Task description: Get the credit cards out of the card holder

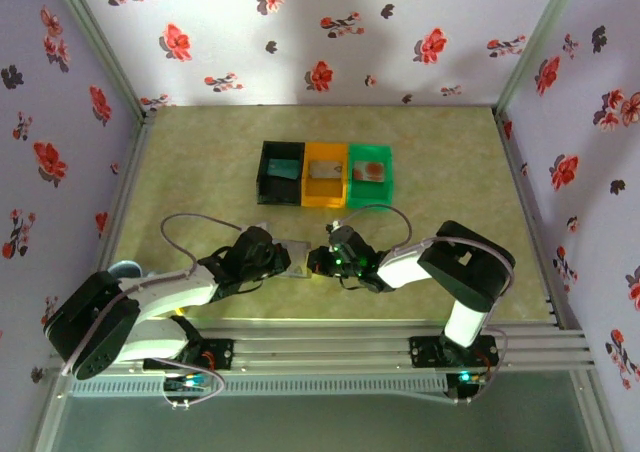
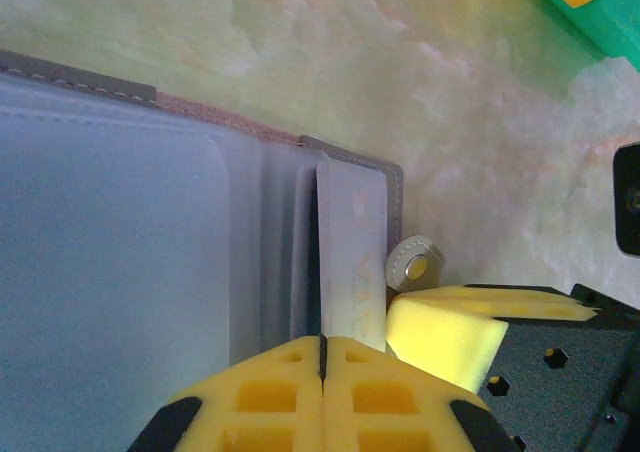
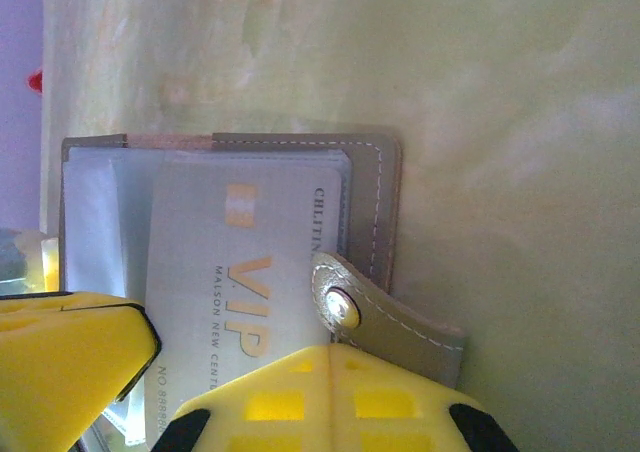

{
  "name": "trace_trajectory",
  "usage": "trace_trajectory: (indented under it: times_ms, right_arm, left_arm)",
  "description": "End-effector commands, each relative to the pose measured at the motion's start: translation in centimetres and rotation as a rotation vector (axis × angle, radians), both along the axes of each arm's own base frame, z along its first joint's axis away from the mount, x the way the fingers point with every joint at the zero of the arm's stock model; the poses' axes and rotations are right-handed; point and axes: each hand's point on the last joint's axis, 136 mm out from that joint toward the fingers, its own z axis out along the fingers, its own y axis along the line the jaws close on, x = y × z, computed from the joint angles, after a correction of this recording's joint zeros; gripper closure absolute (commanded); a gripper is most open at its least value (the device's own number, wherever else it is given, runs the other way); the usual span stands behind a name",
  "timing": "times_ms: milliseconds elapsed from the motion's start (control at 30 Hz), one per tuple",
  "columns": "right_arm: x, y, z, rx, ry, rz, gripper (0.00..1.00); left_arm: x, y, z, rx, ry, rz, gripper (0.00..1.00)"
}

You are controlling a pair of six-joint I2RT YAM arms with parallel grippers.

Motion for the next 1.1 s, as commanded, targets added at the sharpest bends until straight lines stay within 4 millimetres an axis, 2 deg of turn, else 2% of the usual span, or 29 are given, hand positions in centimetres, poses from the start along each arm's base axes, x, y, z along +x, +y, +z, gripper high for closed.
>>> trace_trajectory:
  times_ms: [0, 1067]
  right_arm:
    - [-1.3, -2.2, -3.7, -0.109, 0.083, -0.016, 1.00]
    - [-1.3, -2.4, -3.9, -0.109, 0.092, -0.021, 1.00]
  left_arm:
    - [-0.4, -1.2, 0.8, -0.049, -0.017, -0.055, 1.00]
    - [-0.3, 0.6, 1.7, -0.001, -0.060, -0.025, 1.00]
